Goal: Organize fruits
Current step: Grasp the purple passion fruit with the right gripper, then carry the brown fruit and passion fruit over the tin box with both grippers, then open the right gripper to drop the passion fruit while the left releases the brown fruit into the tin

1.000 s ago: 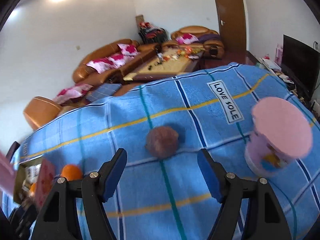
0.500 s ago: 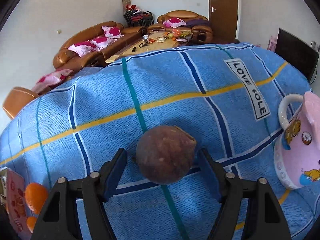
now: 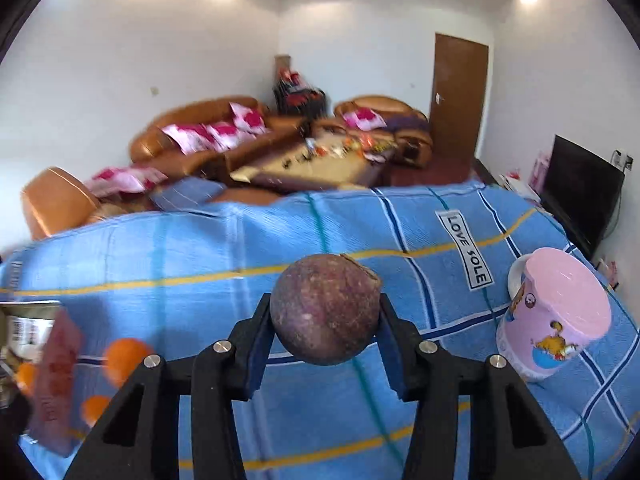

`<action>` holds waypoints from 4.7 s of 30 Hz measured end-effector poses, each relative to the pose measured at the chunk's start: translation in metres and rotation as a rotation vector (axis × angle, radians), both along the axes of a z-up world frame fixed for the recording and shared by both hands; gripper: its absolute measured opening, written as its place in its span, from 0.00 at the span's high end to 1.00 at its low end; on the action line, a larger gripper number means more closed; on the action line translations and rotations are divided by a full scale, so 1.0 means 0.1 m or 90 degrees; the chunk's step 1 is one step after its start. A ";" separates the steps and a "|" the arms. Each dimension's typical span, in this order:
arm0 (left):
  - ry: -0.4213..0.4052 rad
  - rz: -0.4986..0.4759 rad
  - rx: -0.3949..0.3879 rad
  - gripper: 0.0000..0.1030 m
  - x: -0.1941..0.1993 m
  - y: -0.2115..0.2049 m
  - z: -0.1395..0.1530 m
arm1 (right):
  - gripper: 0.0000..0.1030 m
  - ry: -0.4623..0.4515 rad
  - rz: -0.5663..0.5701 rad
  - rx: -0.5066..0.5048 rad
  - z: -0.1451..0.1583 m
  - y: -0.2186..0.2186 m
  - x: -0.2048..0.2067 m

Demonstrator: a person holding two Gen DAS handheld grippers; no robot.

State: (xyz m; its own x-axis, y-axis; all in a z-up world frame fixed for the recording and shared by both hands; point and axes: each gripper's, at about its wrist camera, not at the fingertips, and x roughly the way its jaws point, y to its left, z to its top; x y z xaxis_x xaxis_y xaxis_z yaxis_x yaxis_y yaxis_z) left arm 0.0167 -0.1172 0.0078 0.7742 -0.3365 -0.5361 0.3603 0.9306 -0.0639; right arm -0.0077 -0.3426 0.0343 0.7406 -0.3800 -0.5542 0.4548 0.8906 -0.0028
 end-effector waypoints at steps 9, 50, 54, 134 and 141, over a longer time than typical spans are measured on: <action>-0.021 0.023 0.007 0.62 -0.03 0.02 0.00 | 0.51 -0.067 0.041 0.029 0.02 0.55 -0.37; -0.040 0.173 0.028 0.63 0.36 1.17 0.13 | 0.51 -0.124 0.245 -0.003 0.17 1.99 -0.19; -0.016 0.195 0.007 0.63 0.50 1.34 0.07 | 0.51 -0.114 0.254 0.010 0.14 2.07 -0.03; 0.012 0.171 0.065 0.62 0.83 1.24 -0.16 | 0.47 -0.128 0.225 0.150 -0.21 1.97 0.65; 0.008 0.183 0.070 0.28 0.82 1.24 -0.15 | 0.47 -0.125 0.216 0.136 -0.22 1.93 0.62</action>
